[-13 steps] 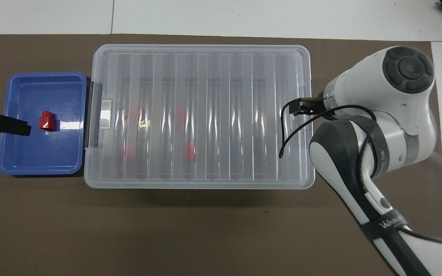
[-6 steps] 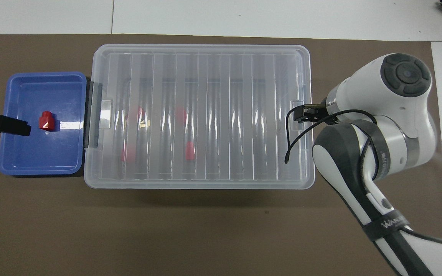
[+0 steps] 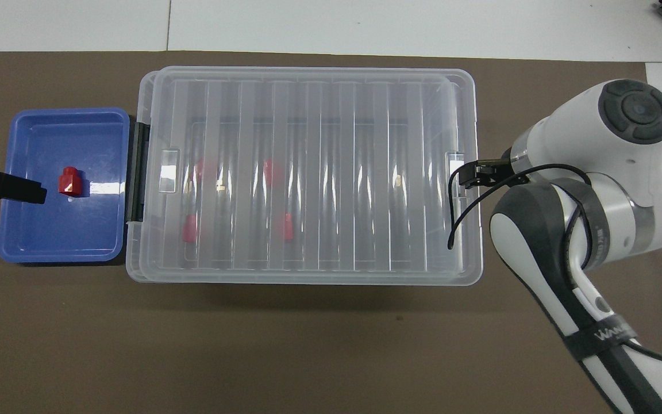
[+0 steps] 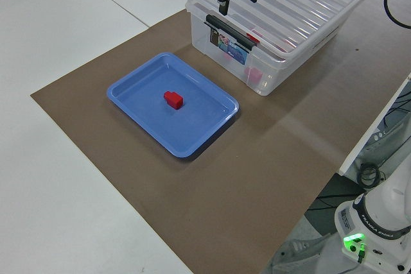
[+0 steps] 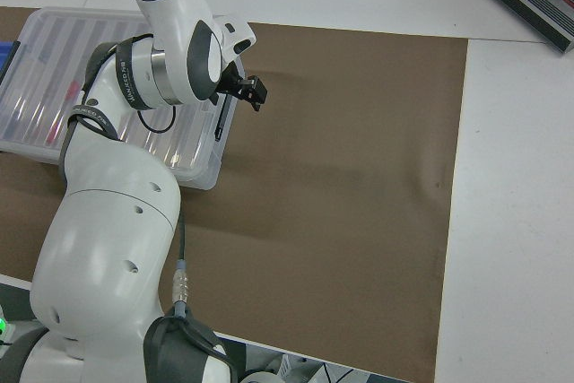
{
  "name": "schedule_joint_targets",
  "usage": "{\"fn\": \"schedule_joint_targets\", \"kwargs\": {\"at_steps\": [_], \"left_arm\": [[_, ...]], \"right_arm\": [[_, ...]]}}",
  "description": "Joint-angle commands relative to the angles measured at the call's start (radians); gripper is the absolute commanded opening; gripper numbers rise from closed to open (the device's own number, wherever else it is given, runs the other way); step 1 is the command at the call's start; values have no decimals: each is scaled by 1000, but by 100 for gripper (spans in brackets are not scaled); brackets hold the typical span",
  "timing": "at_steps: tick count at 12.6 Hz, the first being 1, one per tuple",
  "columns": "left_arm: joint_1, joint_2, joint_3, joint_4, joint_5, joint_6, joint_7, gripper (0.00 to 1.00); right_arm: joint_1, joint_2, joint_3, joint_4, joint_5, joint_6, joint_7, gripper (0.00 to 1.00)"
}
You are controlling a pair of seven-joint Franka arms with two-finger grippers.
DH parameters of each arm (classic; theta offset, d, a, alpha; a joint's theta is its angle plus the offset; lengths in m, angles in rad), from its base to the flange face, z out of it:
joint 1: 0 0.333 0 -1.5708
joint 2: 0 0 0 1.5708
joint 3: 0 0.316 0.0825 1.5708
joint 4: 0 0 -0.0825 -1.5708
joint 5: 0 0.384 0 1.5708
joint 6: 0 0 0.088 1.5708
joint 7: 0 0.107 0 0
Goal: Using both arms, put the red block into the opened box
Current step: 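Slide the clear lid toward the right gripper to open the box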
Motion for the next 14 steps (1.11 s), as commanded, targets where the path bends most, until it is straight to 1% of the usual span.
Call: {"fn": "schedule_joint_targets", "kwargs": {"at_steps": [1, 4, 7, 12, 13, 14], "left_arm": [[1, -28, 0, -28, 16, 5, -9, 100], [3, -28, 0, -28, 16, 5, -9, 100], [1, -28, 0, -28, 16, 5, -8, 100], [-5, -29, 1, -22, 16, 3, -6, 100], [4, -44, 3, -36, 16, -10, -9, 100], [9, -51, 4, -62, 17, 9, -8, 100]], "right_arm": [[-59, -35, 8, -40, -13, -4, -89, 100], [-125, -35, 8, -45, -13, -6, -233, 100], [-218, -37, 8, -45, -13, -3, -394, 100], [-301, -34, 8, -46, -13, 6, -538, 100], [-318, -31, 8, -46, -15, 8, -561, 100], [-331, -28, 8, -46, -15, 8, -581, 100]]}}
